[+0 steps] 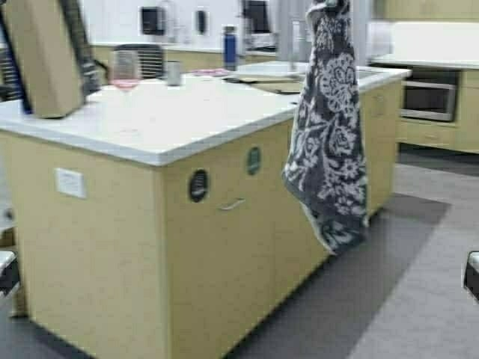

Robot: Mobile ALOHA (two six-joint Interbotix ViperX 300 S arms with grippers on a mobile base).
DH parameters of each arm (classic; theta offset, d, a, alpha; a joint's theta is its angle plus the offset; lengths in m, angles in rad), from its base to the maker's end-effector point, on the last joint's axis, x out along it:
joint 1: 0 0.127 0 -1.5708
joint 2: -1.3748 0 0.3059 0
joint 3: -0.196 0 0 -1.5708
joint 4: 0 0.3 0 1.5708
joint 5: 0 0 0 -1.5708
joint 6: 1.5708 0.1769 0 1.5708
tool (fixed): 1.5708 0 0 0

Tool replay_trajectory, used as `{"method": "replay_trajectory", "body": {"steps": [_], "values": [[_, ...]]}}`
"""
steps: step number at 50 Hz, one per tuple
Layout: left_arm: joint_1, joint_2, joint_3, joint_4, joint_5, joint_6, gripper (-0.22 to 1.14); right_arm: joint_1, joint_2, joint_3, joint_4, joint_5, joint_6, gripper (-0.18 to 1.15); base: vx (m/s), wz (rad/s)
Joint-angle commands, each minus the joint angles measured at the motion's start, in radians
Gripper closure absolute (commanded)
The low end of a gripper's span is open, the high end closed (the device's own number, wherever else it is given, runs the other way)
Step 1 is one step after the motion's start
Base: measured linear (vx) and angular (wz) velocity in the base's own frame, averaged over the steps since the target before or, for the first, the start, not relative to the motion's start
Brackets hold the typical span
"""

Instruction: Get the cloth and wipe up the spill under the wine glass

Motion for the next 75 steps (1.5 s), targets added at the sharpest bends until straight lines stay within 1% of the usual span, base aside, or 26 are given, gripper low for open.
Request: {"method": "replay_trajectory", "body": {"steps": [1, 20, 33, 51, 57, 63, 69, 75], "values": [[0.002, 0.005, -0.018, 0.002, -0.008, -0.003, 0.89, 0.003, -0.011, -0.012, 0.002, -0.02, 0.0, 0.91, 0.03, 0.37], [0.0, 0.021, -0.014, 0.003, -0.008, -0.003, 0.89, 0.003, -0.009, -0.014, 0.003, -0.021, 0.0, 0.91, 0.04, 0.28], [0.002, 0.083, -0.037, 0.006, -0.049, -0.003, 0.89, 0.003, -0.011, -0.029, 0.003, -0.025, 0.002, 0.91, 0.07, 0.07], [0.002, 0.133, -0.052, 0.025, -0.086, -0.005, 0.89, 0.003, -0.011, -0.017, 0.003, -0.025, 0.002, 0.91, 0.15, 0.02], [0.002, 0.192, -0.066, 0.054, -0.097, -0.005, 0.89, 0.003, -0.009, -0.02, 0.003, -0.025, -0.002, 0.91, 0.2, -0.06], [0.0, 0.198, -0.091, 0.12, -0.097, -0.003, 0.89, 0.003, -0.017, -0.031, 0.003, -0.025, -0.003, 0.91, 0.23, -0.06], [-0.018, 0.204, -0.152, 0.172, -0.095, -0.006, 0.89, 0.003, -0.021, -0.032, 0.002, -0.025, -0.003, 0.91, 0.24, -0.04], [-0.066, 0.221, -0.239, 0.175, -0.086, -0.006, 0.89, 0.003, -0.023, -0.029, 0.002, -0.025, -0.002, 0.91, 0.24, -0.01]]}}
